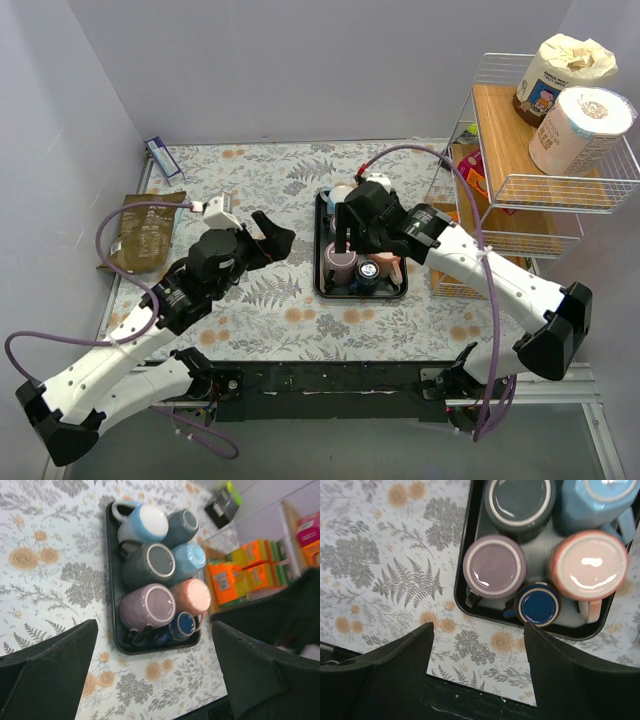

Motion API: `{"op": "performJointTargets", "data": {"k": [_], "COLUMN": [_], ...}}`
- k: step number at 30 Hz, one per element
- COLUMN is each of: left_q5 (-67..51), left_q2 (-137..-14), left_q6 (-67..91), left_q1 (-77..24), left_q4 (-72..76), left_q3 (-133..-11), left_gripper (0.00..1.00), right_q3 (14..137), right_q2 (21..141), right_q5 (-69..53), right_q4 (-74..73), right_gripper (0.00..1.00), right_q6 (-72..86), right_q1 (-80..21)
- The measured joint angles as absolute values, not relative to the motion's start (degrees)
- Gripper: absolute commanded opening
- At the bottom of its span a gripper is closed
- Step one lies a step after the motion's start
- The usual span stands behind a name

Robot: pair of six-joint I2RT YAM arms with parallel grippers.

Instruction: Turn the mug right side up

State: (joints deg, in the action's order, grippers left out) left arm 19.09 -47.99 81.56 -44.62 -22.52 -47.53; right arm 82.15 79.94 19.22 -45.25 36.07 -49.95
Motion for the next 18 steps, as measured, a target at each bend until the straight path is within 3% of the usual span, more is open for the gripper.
{"op": "performJointTargets", "data": {"k": [5,11,18], "left_q5": [22.35,25.26,25.71], "left_q2": [-44.1,-42.46,-37.06], "left_q6": [83.85,86.17,86.11], "left_q1": [-44.64,-44.64,-44.64], "left_q4": [-26.24,-33.78,-39.18], "left_q3": [-52.12,-55.42,-56.38], "left_gripper": [0.98,0.98,0.98], "right_q3": [74.7,69.95,72.07], "right_q2": [81.06,82.46,92.71], "right_q5": [19.38,19.11,19.0], "right_q4": [-45.15,-44.88,-44.99], "right_gripper": [0.86,0.84,0.81], "right_q6": [46.92,59.53,70.0], "right_q1": [-52.29,-54.28,-56.05]}}
